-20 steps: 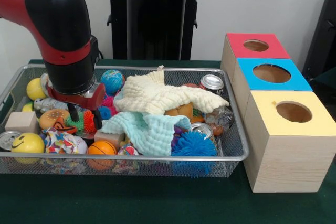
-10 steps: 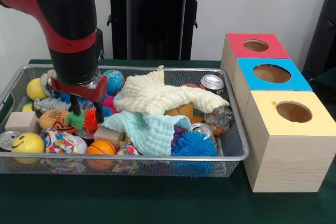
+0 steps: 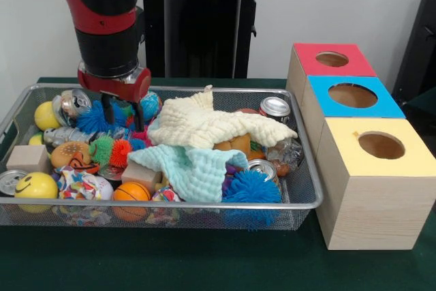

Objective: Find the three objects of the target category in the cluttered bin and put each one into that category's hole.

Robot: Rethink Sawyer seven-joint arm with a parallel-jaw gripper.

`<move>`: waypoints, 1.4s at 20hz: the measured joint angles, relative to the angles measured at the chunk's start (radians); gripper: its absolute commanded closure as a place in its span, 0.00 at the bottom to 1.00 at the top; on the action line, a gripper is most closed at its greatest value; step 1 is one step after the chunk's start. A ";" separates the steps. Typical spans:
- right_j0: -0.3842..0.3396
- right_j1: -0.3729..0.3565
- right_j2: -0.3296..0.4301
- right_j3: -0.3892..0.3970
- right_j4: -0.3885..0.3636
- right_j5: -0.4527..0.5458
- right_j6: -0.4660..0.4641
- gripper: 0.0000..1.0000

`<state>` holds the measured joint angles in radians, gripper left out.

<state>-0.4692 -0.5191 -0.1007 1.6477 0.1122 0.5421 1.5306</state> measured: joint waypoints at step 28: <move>-0.063 0.106 0.061 0.030 0.000 -0.204 0.000 0.00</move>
<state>-0.5319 -0.4130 -0.0401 1.6773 0.1126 0.3381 1.5306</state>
